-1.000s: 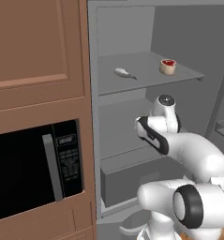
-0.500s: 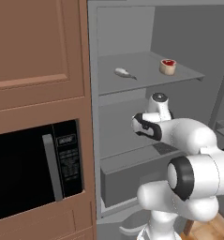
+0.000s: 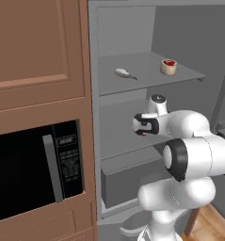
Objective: Gather the sweet potato and bell pepper from the fridge and place them on a tray on the dining counter. Then gather the steak and fish from the fridge and place them on the other tray.
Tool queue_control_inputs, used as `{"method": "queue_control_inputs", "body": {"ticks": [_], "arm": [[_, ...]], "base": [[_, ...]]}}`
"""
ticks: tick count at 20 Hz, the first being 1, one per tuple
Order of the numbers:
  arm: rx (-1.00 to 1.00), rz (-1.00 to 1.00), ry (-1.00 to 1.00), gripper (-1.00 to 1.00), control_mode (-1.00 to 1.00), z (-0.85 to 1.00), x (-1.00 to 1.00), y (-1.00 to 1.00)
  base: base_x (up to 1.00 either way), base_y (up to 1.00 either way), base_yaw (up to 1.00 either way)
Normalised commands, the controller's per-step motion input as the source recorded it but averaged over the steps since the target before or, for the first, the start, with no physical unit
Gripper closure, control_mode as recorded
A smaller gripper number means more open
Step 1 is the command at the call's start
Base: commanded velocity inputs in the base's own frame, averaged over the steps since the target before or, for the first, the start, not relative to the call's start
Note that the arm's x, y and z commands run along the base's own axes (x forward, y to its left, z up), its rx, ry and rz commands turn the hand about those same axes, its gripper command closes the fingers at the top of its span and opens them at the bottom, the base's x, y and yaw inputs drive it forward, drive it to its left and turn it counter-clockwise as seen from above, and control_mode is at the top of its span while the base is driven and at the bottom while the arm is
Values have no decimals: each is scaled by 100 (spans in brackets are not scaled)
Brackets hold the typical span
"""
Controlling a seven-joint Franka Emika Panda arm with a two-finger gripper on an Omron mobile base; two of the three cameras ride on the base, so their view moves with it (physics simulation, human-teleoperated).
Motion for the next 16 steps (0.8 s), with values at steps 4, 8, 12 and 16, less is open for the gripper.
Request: {"method": "queue_control_inputs", "body": {"ticks": [4, 8, 12, 16], "arm": [[0, 0, 0, -100, -100, -20, 29, -8], [0, 0, 0, -100, -100, -15, 33, -4], [1, 0, 0, -100, -100, -14, 35, 0], [1, 0, 1, -100, -100, -15, 32, 0]], "base": [[0, 0, 0], [0, 0, 0], [0, 0, 0], [0, 0, 0]]}}
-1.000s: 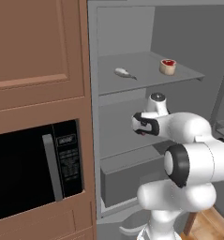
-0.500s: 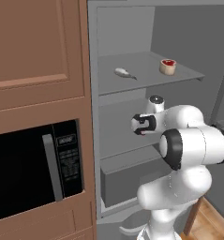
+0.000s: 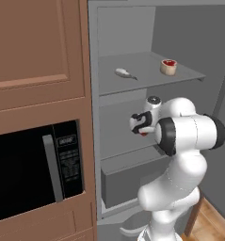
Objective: Gather the sweet potato and bell pepper from the fridge and place them on a tray on the dining counter. Then gather the steak and fish from the fridge and place them on the other tray.
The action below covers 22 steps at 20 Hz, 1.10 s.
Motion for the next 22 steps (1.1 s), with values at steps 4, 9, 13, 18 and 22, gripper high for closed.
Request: {"method": "queue_control_inputs", "body": {"ticks": [4, 9, 13, 18, 22], "arm": [[1, 0, 1, -100, -100, -17, 30, 0], [1, 0, 1, -100, -100, -25, 11, -3], [2, 0, 0, -100, -100, -30, 0, -5], [0, 0, 0, 100, -100, -34, 1, -1], [0, 0, 0, 100, -100, -34, -1, 0]], "base": [[0, 0, 0], [0, 0, 0], [0, 0, 0], [0, 0, 0], [0, 0, 0]]}}
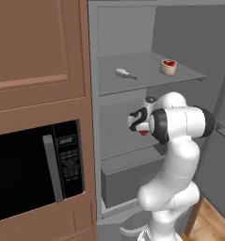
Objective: Gather the sweet potato and bell pepper from the fridge and place them on a tray on the dining counter. Then gather the steak and fish from the fridge and place them on the other tray.
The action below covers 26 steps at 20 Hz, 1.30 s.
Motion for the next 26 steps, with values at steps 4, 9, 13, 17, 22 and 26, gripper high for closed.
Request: {"method": "queue_control_inputs", "body": {"ticks": [4, 9, 13, 17, 22, 26], "arm": [[1, 0, -3, 100, -100, -15, -36, 0], [2, -2, -15, 100, -100, 7, -93, 0], [0, 0, -6, 100, -100, 37, -100, 0], [0, 0, 4, 100, -100, 79, -88, 0], [0, 0, 10, 100, -100, 91, -79, 0], [0, 0, 7, 100, -100, 78, -76, 1]], "base": [[0, 0, 0], [0, 0, 0], [0, 0, 0], [0, 0, 0], [0, 0, 0], [0, 0, 0]]}}
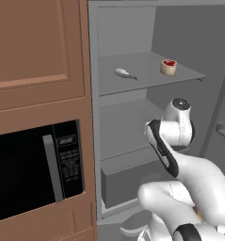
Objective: Gather the sweet potato and bell pepper from the fridge and place them on a tray on the dining counter. Then gather the steak and fish from the fridge and place them on the other tray.
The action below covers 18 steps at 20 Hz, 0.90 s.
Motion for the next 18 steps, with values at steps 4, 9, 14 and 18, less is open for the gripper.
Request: {"method": "queue_control_inputs", "body": {"ticks": [4, 9, 14, 18], "arm": [[0, 0, 6, 100, -100, 76, -64, 0], [-1, 0, 4, 100, -100, 57, -48, 0], [-3, 0, 1, 100, -100, 44, -61, 0], [-4, 0, 0, 100, -100, 33, -59, 4]], "base": [[0, 0, 0], [0, 0, 0], [0, 0, 0], [0, 0, 0]]}}
